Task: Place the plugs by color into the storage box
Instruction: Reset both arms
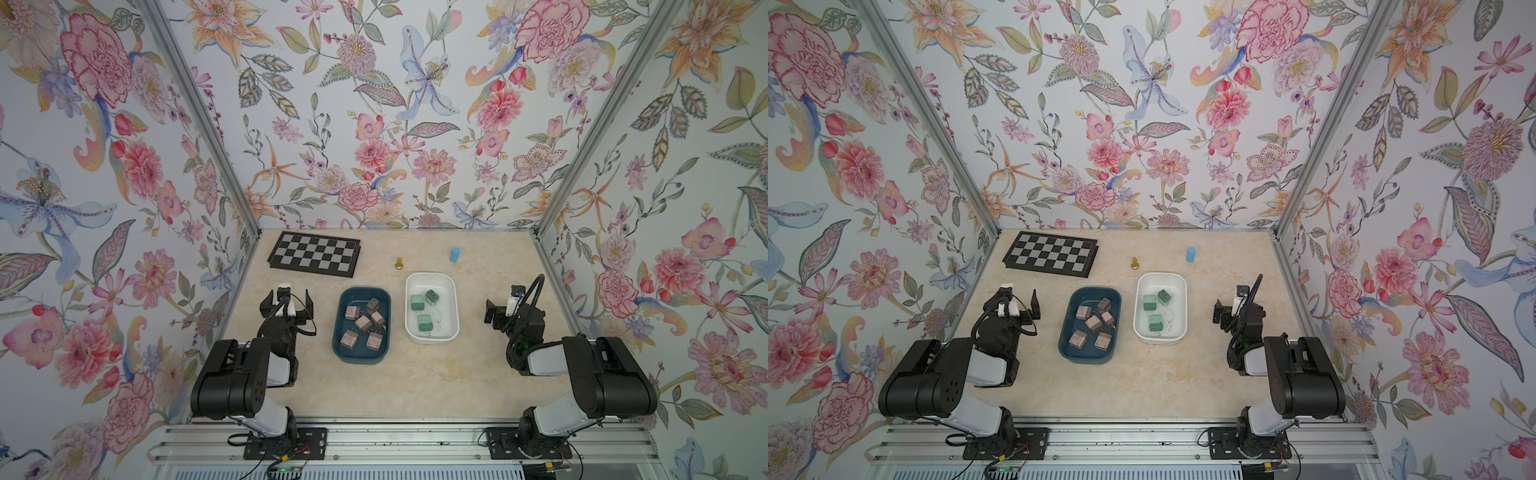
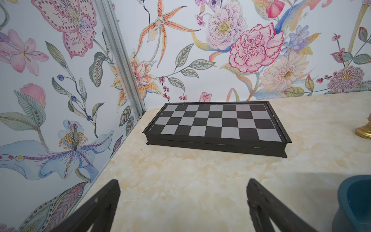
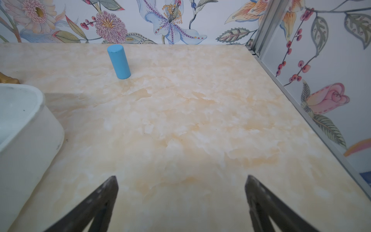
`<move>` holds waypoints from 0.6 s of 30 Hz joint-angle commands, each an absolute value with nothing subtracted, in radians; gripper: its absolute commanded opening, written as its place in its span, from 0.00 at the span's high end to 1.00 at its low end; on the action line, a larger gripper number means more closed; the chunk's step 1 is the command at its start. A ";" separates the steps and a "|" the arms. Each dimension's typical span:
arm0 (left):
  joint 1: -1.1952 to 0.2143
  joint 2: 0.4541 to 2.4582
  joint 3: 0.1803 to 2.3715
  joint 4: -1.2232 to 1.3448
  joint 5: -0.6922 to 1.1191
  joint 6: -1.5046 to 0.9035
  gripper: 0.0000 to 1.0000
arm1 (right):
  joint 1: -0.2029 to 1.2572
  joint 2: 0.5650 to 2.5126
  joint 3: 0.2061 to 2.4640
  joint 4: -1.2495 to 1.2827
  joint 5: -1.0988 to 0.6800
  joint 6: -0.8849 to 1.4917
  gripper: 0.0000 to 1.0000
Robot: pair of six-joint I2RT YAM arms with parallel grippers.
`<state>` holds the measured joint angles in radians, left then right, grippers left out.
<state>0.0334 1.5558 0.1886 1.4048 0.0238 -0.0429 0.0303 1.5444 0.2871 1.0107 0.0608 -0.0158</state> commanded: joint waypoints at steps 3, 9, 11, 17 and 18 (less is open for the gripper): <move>0.028 1.548 0.190 1.419 0.051 -0.006 0.01 | 0.030 1.543 0.295 1.093 0.065 -0.034 0.00; 0.028 1.547 0.189 1.417 0.051 -0.006 0.00 | 0.031 1.542 0.295 1.090 0.068 -0.035 0.00; 0.029 1.548 0.192 1.413 0.049 -0.005 0.01 | 0.031 1.542 0.295 1.090 0.069 -0.037 0.00; 0.026 1.548 0.192 1.416 0.048 -0.005 0.01 | 0.032 1.542 0.296 1.090 0.070 -0.037 0.00; 0.026 1.547 0.192 1.416 0.048 -0.005 0.00 | 0.032 1.542 0.297 1.090 0.071 -0.037 0.00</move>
